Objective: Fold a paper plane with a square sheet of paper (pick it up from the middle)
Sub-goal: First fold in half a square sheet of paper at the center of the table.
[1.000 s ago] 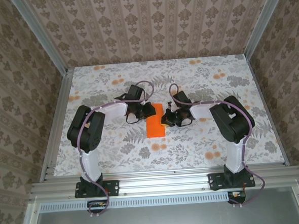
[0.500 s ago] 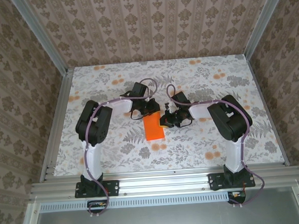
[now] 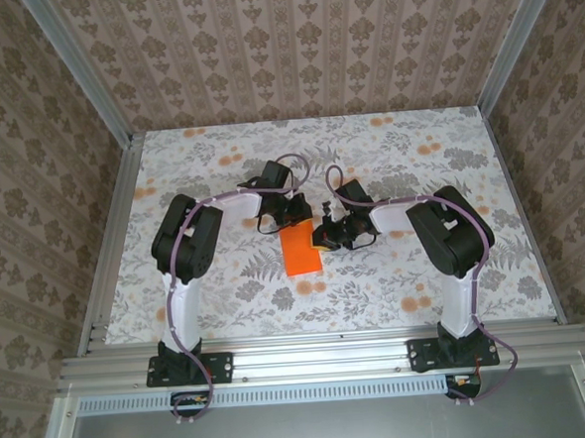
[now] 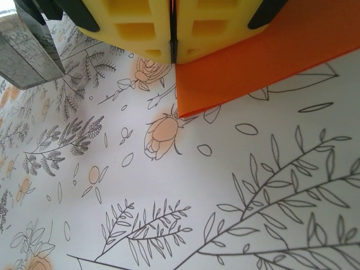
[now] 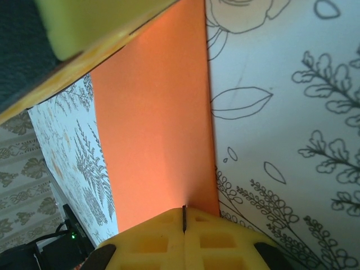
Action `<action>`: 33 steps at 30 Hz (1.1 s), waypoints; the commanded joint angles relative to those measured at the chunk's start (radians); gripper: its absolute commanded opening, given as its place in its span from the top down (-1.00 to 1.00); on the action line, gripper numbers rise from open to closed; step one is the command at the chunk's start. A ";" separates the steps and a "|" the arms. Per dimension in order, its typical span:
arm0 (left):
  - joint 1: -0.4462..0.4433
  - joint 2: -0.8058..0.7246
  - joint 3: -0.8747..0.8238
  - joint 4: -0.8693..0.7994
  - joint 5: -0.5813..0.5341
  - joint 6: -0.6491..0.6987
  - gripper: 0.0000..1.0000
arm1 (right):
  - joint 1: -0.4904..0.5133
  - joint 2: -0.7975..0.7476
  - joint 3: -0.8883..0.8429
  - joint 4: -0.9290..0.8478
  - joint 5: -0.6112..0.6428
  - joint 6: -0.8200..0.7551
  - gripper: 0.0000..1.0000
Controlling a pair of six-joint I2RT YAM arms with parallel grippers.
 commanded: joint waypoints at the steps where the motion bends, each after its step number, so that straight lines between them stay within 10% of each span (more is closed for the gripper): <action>1: -0.007 0.049 -0.001 -0.066 -0.038 0.028 0.81 | 0.006 -0.022 0.028 -0.022 0.037 0.041 0.86; 33: 0.000 0.053 0.007 -0.076 -0.046 0.046 0.82 | 0.087 -0.267 -0.268 -0.112 0.043 0.105 0.74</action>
